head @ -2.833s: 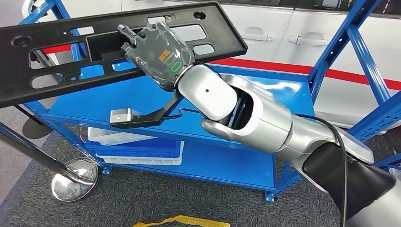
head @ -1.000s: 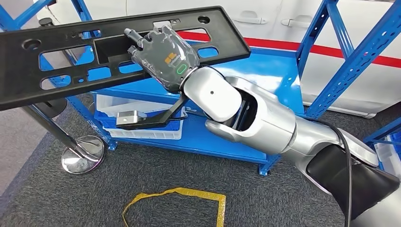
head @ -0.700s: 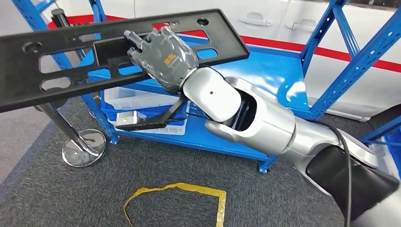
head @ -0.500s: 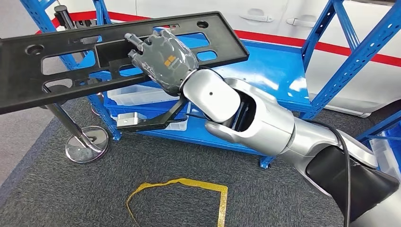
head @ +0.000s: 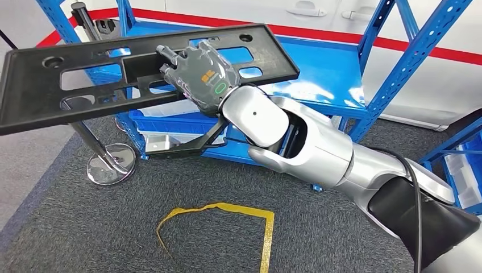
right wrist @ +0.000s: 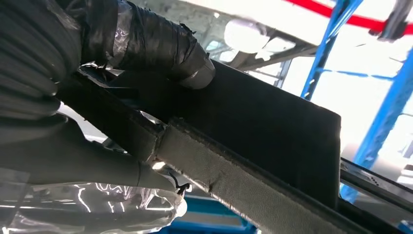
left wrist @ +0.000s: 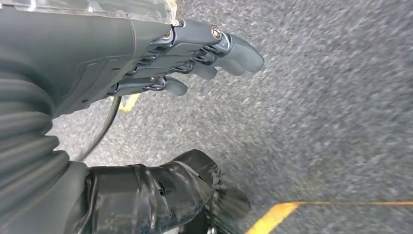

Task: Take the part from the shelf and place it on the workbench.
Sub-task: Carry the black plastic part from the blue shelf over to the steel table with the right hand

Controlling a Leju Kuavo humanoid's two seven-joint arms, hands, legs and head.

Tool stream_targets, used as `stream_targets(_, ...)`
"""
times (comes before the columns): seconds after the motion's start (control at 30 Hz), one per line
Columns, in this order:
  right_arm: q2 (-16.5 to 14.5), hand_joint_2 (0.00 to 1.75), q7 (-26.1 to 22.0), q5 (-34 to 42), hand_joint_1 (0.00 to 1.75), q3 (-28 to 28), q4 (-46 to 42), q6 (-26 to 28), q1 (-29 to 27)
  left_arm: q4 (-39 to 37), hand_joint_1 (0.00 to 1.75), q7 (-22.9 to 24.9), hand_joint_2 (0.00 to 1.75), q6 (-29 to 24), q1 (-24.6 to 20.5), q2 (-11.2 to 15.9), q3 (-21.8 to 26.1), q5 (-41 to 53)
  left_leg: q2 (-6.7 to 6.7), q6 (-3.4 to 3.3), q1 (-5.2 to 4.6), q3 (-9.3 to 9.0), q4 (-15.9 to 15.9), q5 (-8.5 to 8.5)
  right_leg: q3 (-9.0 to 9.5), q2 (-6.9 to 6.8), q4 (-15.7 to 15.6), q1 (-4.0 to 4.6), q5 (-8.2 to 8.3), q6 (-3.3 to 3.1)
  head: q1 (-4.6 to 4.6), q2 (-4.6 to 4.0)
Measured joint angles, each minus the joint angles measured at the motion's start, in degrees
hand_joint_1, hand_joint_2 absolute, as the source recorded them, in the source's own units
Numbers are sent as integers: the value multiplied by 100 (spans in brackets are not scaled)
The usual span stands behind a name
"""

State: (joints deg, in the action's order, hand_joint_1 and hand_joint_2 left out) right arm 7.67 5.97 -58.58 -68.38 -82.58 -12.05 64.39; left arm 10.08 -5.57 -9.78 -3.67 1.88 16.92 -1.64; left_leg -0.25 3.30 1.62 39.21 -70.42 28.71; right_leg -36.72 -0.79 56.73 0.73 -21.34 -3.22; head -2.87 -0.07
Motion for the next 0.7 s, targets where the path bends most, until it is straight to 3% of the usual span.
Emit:
stream_targets(0.07, -1, 175, 0, 11, 175, -5, 33, 26, -24, 1, 0, 13, 175, -2, -19, -9, 0, 0, -7, 108, 29, -446, 658, -98, -192, 5, 129, -28, 49, 79, 9, 0)
stream_targets(0.1, -4, 175, 0, 16, 175, -5, 53, 40, -30, 1, 0, 17, 175, -5, -30, -12, 0, 0, -29, 98, 32, -596, 904, -70, -262, 7, 193, -25, 73, 110, 6, 0)
stream_targets(0.17, -14, 175, -4, 26, 175, -3, 93, 72, -37, 2, 0, 34, 175, -16, -41, -18, 0, 0, -76, 7, 28, -661, 1034, 7, -348, 19, 272, 2, 128, 152, 1, 0)
stream_targets(0.23, -19, 175, -8, 32, 175, -9, 131, 96, -55, 1, 0, 50, 175, -31, -22, -27, 0, 0, -84, -92, 43, -554, 971, -53, -428, 41, 318, 10, 151, 177, -7, 0)
stream_targets(0.27, -20, 175, -10, 33, 175, -12, 153, 103, -68, -1, 0, 56, 175, -36, -10, -36, 0, -2, -78, -128, 46, -494, 952, -85, -485, 51, 416, 7, 50, 198, -21, 0)
stream_targets(0.3, -20, 175, -15, 35, 175, -15, 175, 108, -81, -3, 0, 62, 175, -40, 0, -46, 0, -4, -69, -164, 46, -436, 943, -125, -556, 54, 619, -3, -154, 225, -41, 0)
stream_targets(0.37, -20, 175, -31, 37, 175, -19, 214, 113, -96, -4, 0, 66, 175, -44, 6, -54, 0, -8, -67, -199, 27, -326, 925, -200, -703, 50, 1324, -25, -735, 277, -80, 0)
stream_targets(0.4, -21, 175, -42, 38, 175, -20, 229, 115, -98, -4, 0, 64, 175, -44, 2, -55, 0, -9, -65, -203, 10, -277, 919, -243, -761, 49, 1702, -27, -952, 285, -85, 0)
stream_targets(0.43, -24, 175, -53, 38, 175, -23, 244, 116, -98, -4, 0, 62, 175, -45, -3, -54, 0, -9, -64, -201, -13, -228, 916, -289, -764, 51, 1966, -19, -1052, 272, -89, 0)
stream_targets(0.47, -27, 175, -63, 38, 175, -26, 258, 117, -98, -4, 0, 60, 175, -45, -6, -53, 0, -8, -63, -200, -45, -178, 917, -336, -681, 53, 2046, -3, -1031, 234, -89, 0)
stream_targets(0.5, -29, 175, -72, 38, 175, -28, 273, 117, -99, -4, 0, 58, 175, -43, -6, -53, 0, -8, -62, -202, -84, -132, 924, -384, -494, 58, 1908, 26, -917, 164, -89, 0)
stream_targets(0.57, -39, 175, -79, 38, 175, -29, 297, 118, -91, -4, 0, 54, 175, -36, -7, -74, -1, -5, -71, -222, -134, -73, 973, -486, 85, 100, 1182, 141, -689, -77, -85, 0)
stream_targets(0.63, -51, 175, -79, 38, 175, -28, 304, 119, -81, -4, 0, 52, 175, -27, -12, -110, -2, -3, -70, -247, -125, -61, 1021, -546, 465, 151, 643, 241, -648, -261, -76, 0)
stream_targets(0.7, -55, 175, -79, 38, 175, -27, 304, 119, -80, -4, 0, 52, 175, -23, -16, -134, -2, -2, -57, -251, -116, -62, 1032, -556, 533, 161, 537, 267, -686, -301, -72, 0)
